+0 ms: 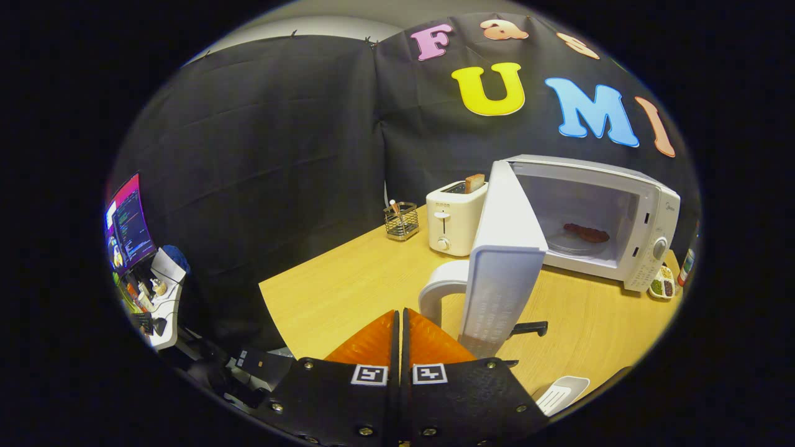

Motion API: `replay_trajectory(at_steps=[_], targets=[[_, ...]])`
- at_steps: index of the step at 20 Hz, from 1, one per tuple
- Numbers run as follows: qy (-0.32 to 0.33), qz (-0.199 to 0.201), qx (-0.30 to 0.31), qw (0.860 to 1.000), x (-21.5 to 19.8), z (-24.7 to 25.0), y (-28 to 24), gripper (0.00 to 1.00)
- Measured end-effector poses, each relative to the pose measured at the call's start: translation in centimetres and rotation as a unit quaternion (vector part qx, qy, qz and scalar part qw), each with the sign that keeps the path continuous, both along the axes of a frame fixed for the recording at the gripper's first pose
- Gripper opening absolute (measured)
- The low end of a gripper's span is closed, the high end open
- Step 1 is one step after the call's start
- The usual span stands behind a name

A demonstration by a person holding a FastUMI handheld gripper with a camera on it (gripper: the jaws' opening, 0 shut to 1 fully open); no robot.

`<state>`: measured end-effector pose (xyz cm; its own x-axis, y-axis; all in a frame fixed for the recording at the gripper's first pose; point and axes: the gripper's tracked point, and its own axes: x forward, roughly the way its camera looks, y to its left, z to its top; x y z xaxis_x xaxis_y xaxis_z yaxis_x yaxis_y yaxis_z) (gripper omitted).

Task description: Open the microwave, put the food inside, and close the microwave door.

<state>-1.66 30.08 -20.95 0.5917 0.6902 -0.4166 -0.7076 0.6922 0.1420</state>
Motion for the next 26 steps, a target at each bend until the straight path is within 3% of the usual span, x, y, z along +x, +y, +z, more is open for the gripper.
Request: replay_trajectory(at_steps=[5, 16, 26], targets=[[0.004, -0.022, -0.002, 1.000, 1.4, -0.1, -3.4, 0.01], [0.014, -0.145, 0.004, 0.989, 9.7, 0.1, -13.1, 0.01], [0.013, -0.174, -0.006, 0.985, 17.1, -0.8, -15.1, 0.01]])
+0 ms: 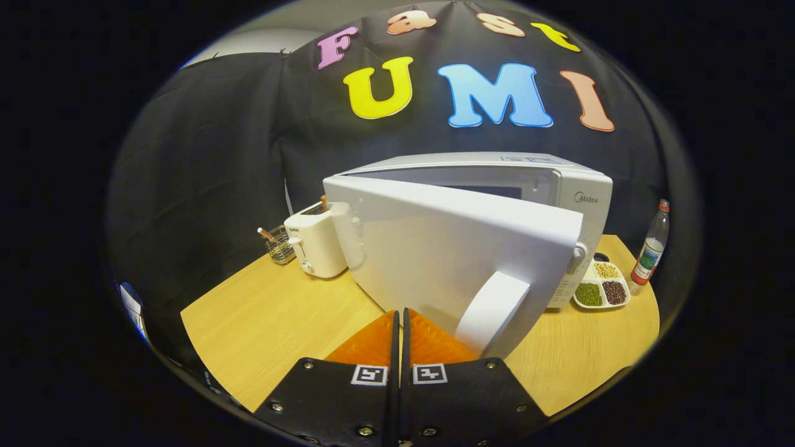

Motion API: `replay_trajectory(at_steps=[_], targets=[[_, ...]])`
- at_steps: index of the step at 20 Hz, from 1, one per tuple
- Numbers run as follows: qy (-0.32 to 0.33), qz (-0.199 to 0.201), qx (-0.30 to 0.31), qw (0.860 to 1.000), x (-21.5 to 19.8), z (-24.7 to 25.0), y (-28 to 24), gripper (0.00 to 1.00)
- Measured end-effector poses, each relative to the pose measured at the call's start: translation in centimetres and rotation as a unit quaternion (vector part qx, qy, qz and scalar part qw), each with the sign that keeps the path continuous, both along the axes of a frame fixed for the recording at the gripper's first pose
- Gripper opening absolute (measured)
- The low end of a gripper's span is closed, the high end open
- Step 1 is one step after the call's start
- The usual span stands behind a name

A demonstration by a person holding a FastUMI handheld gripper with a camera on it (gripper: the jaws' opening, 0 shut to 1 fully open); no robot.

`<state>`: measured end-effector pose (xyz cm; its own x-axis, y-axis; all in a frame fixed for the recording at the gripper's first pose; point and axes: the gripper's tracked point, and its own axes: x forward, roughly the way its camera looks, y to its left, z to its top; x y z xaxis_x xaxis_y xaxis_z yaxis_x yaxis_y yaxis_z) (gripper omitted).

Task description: Open the microwave, put the food inside, and close the microwave door.

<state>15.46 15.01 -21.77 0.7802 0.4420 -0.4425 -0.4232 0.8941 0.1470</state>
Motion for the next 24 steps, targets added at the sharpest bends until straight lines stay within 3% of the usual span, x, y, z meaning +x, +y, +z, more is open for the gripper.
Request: replay_trajectory(at_steps=[9, 16, 18, 21, 24], targets=[[0.001, -0.038, 0.004, 0.999, 7.0, -0.4, -0.6, 0.00], [-0.010, -0.104, 0.010, 0.994, 12.1, 0.5, -3.3, 0.01], [0.007, -0.099, 0.038, 0.994, 12.2, 0.7, -2.6, 0.00], [-0.029, -0.092, -0.010, 0.995, 12.5, 1.0, -2.7, 0.00], [-0.033, -0.101, -0.016, 0.994, 13.2, 0.7, -2.8, 0.01]])
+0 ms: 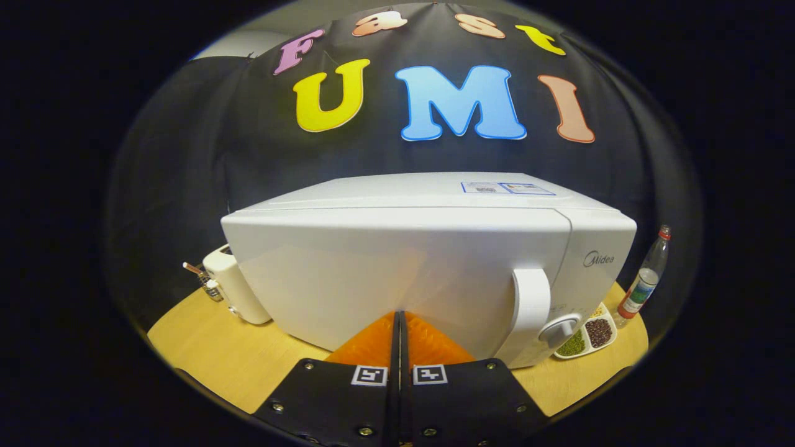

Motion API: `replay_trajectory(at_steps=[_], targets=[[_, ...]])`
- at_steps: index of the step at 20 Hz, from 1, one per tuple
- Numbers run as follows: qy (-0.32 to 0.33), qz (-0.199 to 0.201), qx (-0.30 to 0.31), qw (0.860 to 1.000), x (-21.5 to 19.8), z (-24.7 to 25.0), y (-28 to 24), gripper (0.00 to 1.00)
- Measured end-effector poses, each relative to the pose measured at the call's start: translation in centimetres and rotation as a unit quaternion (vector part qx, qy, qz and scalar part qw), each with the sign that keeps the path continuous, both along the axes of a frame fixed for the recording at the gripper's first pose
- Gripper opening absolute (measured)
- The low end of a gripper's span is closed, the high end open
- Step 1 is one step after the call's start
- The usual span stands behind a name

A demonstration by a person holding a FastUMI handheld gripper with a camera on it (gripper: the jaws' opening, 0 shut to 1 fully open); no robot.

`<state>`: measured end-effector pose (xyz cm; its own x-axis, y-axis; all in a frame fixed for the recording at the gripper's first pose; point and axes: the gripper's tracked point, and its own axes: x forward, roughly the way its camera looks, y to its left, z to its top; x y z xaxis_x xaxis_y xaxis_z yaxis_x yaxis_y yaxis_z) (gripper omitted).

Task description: Open the microwave, put the food inside, and close the microwave door.

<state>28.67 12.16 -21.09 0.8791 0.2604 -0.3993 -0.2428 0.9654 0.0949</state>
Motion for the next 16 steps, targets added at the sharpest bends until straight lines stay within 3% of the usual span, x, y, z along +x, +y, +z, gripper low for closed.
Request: replay_trajectory(at_steps=[6, 13, 16], targets=[[-0.047, -0.020, -0.026, 0.998, -2.8, 4.3, -1.9, 0.03], [-0.092, -0.038, -0.023, 0.995, -11.1, 8.6, -5.0, 0.03], [-0.102, -0.043, -0.028, 0.993, -15.1, 9.4, -5.8, 0.09]])
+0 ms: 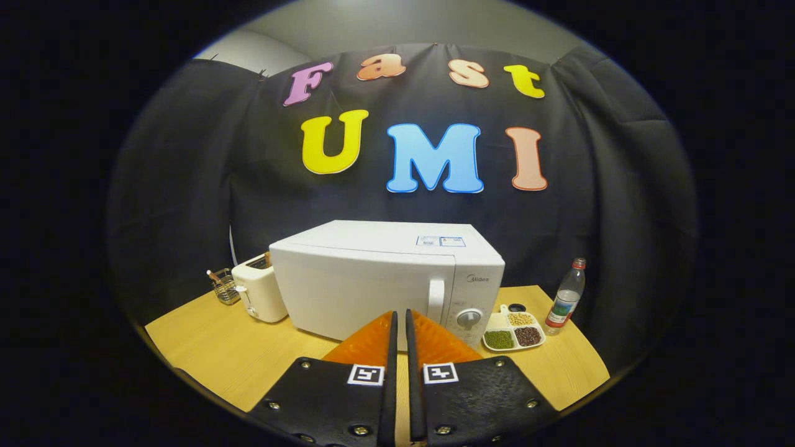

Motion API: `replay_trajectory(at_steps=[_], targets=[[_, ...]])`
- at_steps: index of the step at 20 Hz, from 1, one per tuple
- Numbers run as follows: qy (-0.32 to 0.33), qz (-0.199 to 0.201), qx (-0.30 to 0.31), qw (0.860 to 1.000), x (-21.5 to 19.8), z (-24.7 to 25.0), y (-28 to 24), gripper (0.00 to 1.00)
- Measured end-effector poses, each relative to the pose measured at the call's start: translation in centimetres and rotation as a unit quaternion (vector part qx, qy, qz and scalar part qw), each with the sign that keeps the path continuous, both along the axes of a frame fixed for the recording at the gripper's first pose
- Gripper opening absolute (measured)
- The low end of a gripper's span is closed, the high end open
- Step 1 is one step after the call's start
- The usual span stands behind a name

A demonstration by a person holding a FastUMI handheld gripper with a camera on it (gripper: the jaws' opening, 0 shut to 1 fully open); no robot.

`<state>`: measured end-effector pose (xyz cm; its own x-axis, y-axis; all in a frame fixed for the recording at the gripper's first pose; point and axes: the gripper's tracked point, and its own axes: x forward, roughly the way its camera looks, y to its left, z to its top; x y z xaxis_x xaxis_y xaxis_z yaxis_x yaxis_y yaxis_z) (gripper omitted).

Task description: Open the microwave, put the food inside, and close the microwave door.

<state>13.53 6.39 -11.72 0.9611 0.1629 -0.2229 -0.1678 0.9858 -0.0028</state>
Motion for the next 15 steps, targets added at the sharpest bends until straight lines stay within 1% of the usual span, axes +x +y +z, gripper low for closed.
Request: replay_trajectory(at_steps=[4, 5, 6, 9, 12, 15], targets=[[-0.025, -0.010, 0.007, 1.000, -5.0, 1.6, -0.7, 0.10], [-0.029, -0.009, 0.013, 0.999, -6.1, 1.9, -0.5, 0.17], [-0.034, -0.007, 0.020, 0.999, -7.1, 2.3, -0.4, 0.38], [-0.050, -0.024, 0.032, 0.998, -9.0, 4.0, -1.1, 0.99], [-0.062, -0.025, 0.045, 0.997, -10.2, 5.4, -0.8, 0.99], [-0.071, -0.020, 0.040, 0.997, -10.9, 6.1, -0.3, 1.00]])
